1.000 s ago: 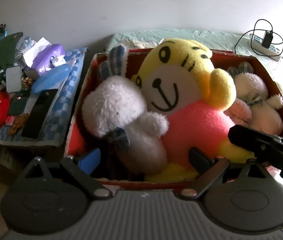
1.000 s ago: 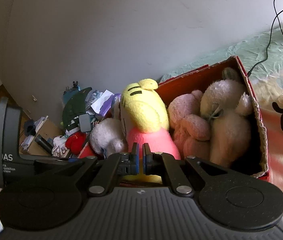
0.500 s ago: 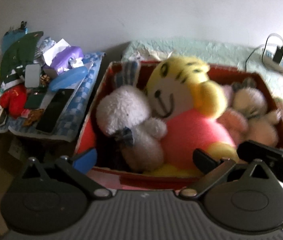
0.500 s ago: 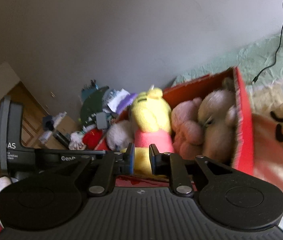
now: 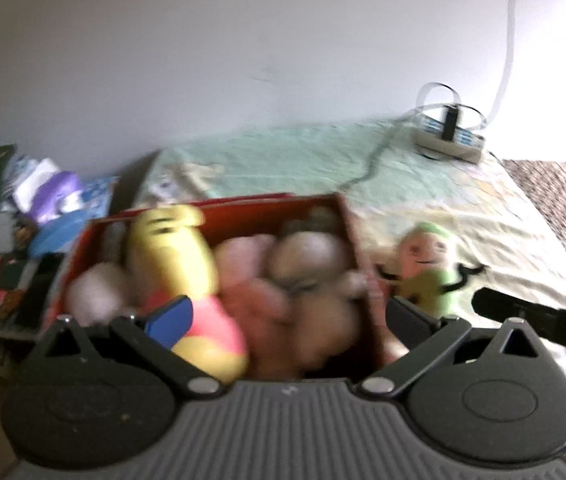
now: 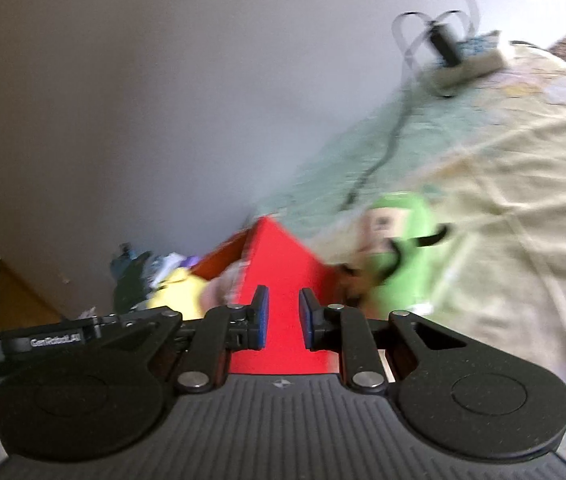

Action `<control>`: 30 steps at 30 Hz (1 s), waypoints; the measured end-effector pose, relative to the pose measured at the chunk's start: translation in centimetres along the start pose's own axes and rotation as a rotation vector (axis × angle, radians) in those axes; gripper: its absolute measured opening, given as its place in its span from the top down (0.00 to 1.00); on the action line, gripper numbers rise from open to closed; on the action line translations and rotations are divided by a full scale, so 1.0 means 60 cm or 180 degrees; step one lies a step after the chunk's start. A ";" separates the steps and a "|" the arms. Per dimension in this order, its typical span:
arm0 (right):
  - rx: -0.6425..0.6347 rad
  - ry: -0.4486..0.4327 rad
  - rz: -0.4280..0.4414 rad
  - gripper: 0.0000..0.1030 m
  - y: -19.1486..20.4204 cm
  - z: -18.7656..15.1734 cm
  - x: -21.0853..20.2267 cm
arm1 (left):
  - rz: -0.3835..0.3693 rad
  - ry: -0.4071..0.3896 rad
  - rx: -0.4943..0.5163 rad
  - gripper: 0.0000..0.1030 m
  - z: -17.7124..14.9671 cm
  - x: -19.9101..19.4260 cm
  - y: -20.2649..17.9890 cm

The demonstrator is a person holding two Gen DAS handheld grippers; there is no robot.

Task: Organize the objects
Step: 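Move the right gripper to the green bean plush on the bed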

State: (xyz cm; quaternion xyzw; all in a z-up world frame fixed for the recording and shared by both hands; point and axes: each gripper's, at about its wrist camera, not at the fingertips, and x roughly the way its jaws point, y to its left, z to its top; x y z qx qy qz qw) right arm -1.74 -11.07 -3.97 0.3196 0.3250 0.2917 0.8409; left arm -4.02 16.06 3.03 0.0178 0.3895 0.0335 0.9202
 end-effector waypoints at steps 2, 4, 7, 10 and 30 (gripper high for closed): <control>0.0027 -0.0004 -0.0084 0.78 -0.019 0.004 -0.015 | -0.0103 0.0047 0.0048 0.01 0.004 0.008 -0.035; 0.0083 -0.0001 -0.0138 0.77 -0.037 0.008 -0.027 | -0.0197 0.0088 0.0108 0.01 0.007 0.016 -0.068; 0.0147 0.0000 -0.0190 0.74 -0.060 0.011 -0.049 | -0.0284 0.0143 0.0204 0.01 0.008 0.029 -0.113; 0.0204 0.0019 -0.0234 0.71 -0.082 0.016 -0.055 | -0.0368 0.0201 0.0261 0.01 0.008 0.043 -0.150; 0.0546 0.0270 -0.0194 0.48 -0.160 0.070 -0.001 | -0.0509 0.0284 0.0445 0.01 -0.027 0.143 -0.234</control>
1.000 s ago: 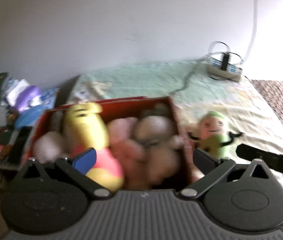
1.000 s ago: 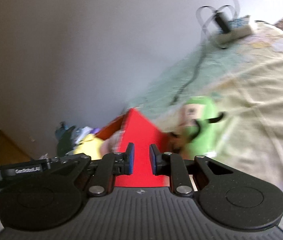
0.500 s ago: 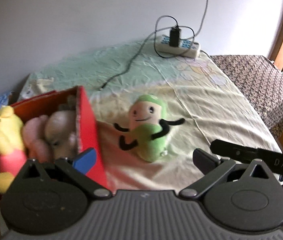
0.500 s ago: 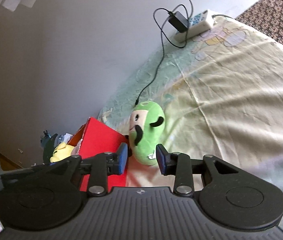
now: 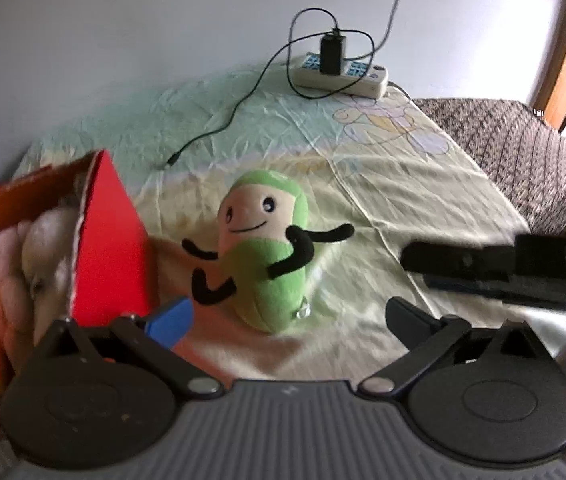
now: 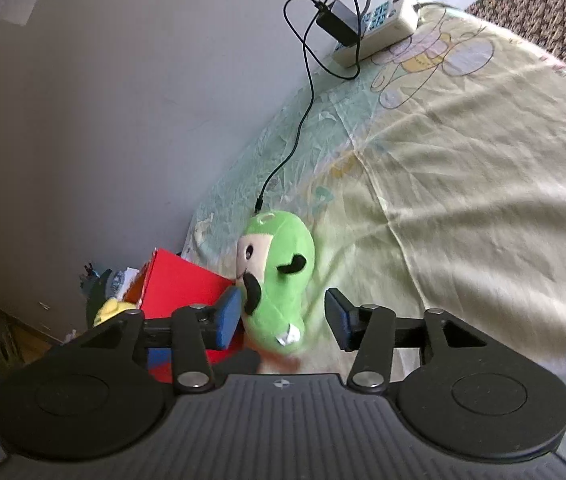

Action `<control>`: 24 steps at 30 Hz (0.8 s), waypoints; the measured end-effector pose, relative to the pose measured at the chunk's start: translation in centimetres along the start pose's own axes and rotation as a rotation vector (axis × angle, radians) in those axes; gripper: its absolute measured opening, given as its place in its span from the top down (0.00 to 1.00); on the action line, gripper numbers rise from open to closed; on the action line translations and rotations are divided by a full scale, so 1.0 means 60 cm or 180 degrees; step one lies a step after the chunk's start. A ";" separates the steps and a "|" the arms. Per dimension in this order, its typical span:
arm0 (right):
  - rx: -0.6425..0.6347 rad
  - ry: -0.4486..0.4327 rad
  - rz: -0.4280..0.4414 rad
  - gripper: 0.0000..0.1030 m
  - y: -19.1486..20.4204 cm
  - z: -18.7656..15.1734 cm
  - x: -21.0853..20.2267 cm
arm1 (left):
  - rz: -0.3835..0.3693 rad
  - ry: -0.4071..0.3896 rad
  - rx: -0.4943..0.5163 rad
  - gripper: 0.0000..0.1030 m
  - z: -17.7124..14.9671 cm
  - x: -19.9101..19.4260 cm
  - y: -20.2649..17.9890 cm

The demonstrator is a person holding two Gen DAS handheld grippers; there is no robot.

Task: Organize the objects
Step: 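Move the right gripper to the green bean plush on the bed, then close the right gripper on the green bean plush's body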

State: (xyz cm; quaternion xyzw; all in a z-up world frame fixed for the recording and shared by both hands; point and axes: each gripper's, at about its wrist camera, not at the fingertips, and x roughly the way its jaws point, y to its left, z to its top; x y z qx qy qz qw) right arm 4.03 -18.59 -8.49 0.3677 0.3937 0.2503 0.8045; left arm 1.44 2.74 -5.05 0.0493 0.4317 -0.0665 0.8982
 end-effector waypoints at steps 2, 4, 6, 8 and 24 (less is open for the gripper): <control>0.0035 0.0037 0.0026 0.46 0.000 0.009 0.013 | 0.0037 0.0039 0.0044 0.01 0.003 0.011 -0.005; 0.0039 0.0078 0.0038 0.45 0.003 0.016 0.029 | 0.0053 0.0041 0.0073 0.01 0.008 0.022 -0.008; 0.0044 0.0128 0.0059 0.43 0.005 0.022 0.044 | 0.0125 0.0023 0.0141 0.01 0.011 0.031 -0.010; 0.0034 0.0168 0.0078 0.43 0.007 0.024 0.057 | 0.0251 0.0018 0.0208 0.01 0.015 0.044 -0.011; -0.0042 0.0712 0.0220 0.56 0.011 0.013 0.173 | 0.0222 0.0464 0.0018 0.30 0.026 0.147 0.023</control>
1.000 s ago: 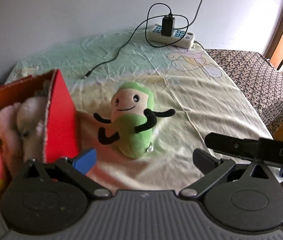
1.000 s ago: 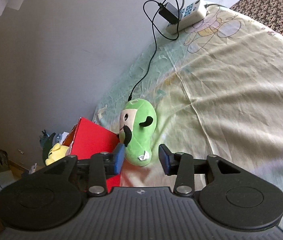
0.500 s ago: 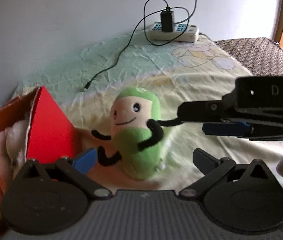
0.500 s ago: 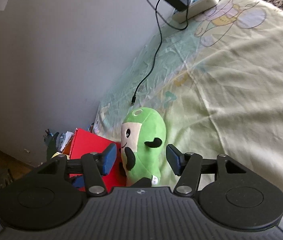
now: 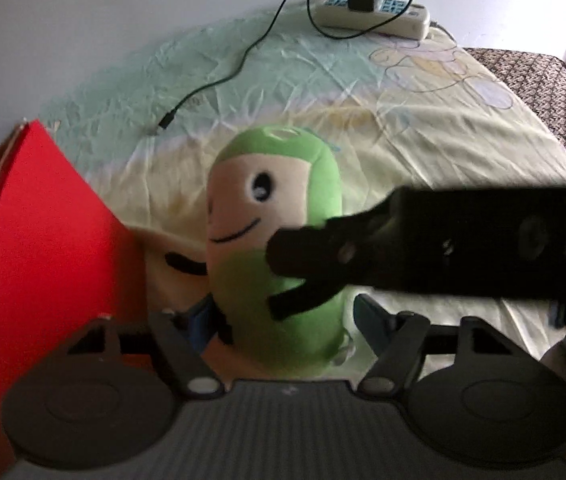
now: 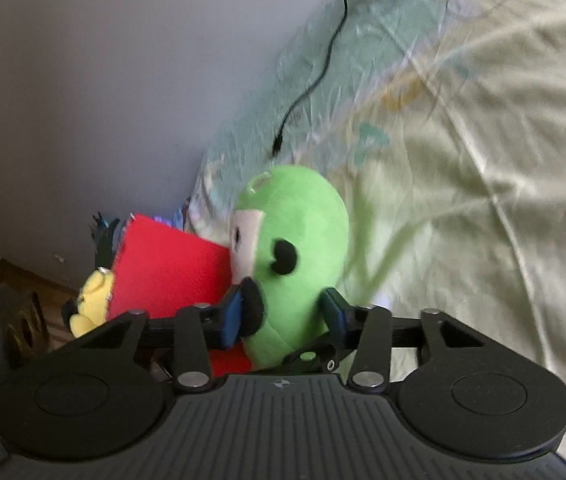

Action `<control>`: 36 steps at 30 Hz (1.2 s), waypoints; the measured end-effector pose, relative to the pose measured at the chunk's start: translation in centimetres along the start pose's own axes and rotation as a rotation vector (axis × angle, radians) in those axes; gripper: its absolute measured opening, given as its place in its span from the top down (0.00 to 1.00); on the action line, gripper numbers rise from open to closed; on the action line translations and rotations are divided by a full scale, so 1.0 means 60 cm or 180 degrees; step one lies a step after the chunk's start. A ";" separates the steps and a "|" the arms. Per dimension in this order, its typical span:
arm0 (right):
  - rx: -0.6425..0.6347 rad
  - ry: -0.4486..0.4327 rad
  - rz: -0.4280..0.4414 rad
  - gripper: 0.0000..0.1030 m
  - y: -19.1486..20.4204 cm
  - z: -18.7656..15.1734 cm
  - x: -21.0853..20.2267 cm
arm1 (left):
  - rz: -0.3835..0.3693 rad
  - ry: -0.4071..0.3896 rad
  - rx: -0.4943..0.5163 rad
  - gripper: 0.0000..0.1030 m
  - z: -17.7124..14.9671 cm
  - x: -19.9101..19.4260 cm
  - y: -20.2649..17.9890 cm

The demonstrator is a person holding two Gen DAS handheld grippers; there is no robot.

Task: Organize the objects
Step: 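Close the right gripper on the green bean plush's body, then lift the green bean plush with the right gripper and carry it over the box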

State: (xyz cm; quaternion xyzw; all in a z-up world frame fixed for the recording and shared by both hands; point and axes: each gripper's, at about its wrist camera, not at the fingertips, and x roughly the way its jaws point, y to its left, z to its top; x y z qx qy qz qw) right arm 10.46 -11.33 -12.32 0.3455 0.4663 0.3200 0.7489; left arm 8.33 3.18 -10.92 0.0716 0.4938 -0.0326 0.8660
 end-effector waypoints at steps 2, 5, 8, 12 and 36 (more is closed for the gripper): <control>-0.0028 0.0012 0.0023 0.57 0.000 0.000 0.000 | 0.0015 0.0033 -0.0007 0.31 0.000 0.003 0.000; -0.0042 0.0024 0.0021 0.60 0.000 0.001 -0.008 | 0.0029 0.0028 0.0000 0.32 -0.001 0.001 -0.002; -0.0067 0.0015 -0.0014 0.60 0.000 -0.001 -0.026 | 0.0003 0.0015 0.0006 0.36 -0.002 -0.007 -0.005; -0.0071 0.0007 -0.0043 0.60 0.003 -0.012 -0.062 | -0.0133 0.0024 -0.0002 0.38 -0.009 -0.023 -0.017; -0.0562 -0.0206 -0.0143 0.61 0.088 -0.168 -0.179 | -0.0329 -0.0229 0.0437 0.38 -0.138 -0.176 -0.071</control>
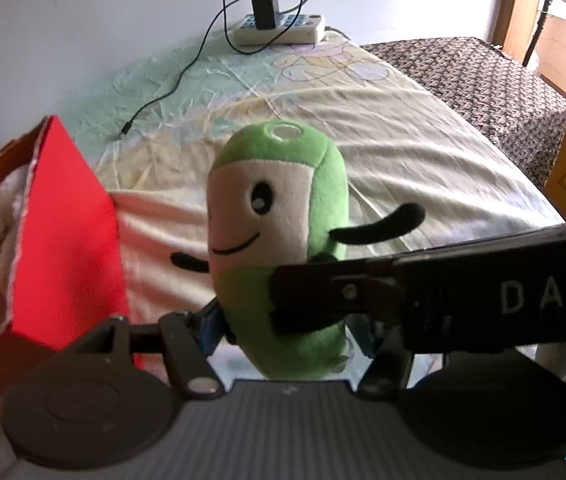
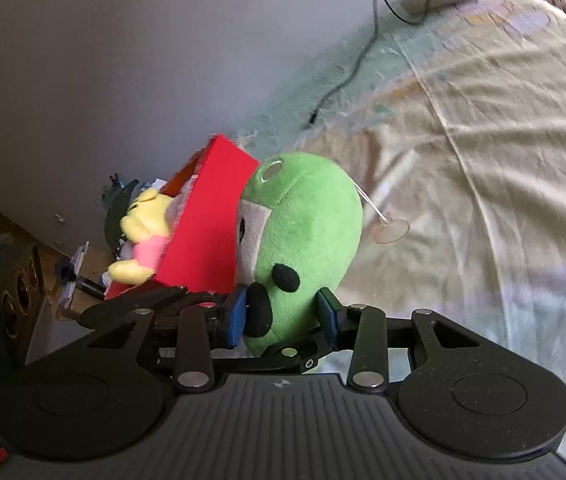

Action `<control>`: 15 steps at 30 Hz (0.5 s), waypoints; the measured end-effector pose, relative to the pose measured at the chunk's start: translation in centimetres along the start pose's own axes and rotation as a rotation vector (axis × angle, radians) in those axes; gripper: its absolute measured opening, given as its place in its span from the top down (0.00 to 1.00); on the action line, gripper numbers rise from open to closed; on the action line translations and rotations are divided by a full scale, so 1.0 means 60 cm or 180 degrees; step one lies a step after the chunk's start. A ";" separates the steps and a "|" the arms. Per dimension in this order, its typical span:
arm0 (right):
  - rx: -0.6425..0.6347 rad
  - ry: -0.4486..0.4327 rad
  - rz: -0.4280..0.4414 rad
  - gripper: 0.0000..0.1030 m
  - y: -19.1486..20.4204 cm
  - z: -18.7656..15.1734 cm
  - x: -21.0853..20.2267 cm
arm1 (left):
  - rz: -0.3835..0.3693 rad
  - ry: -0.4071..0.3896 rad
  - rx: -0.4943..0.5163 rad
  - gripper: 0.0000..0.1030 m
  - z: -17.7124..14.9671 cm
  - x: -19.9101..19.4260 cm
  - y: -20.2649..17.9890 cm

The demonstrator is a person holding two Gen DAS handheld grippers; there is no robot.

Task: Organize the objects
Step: 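Lift the green bean plush with the right gripper and carry it over the box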

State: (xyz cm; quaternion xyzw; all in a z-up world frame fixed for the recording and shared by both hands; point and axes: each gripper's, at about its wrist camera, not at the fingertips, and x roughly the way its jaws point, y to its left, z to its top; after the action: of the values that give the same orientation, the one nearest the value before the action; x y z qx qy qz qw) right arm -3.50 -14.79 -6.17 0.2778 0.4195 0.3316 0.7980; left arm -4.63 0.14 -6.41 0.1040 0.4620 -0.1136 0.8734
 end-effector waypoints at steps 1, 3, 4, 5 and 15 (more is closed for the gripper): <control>-0.0037 -0.0040 0.0002 0.61 0.010 -0.003 -0.002 | 0.0001 -0.0050 0.0026 0.38 -0.005 -0.011 0.003; -0.0081 -0.0127 0.0019 0.61 0.031 -0.012 -0.004 | 0.0030 -0.0153 0.0097 0.38 -0.012 -0.030 0.007; -0.0095 -0.0161 0.0028 0.61 0.041 -0.017 -0.005 | 0.0057 -0.0221 0.0150 0.38 -0.017 -0.042 0.011; -0.0119 -0.0195 0.0035 0.61 0.055 -0.022 -0.004 | 0.0074 -0.0264 0.0180 0.38 -0.021 -0.052 0.014; -0.0377 -0.0432 0.0044 0.61 0.161 -0.076 0.017 | 0.0059 -0.0583 0.0274 0.38 -0.080 -0.147 0.093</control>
State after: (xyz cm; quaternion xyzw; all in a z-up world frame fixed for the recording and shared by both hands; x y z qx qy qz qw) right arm -9.80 -7.23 -1.95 0.2548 0.3423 0.3418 0.8373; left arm -11.56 7.72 -1.29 0.1348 0.3739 -0.1343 0.9077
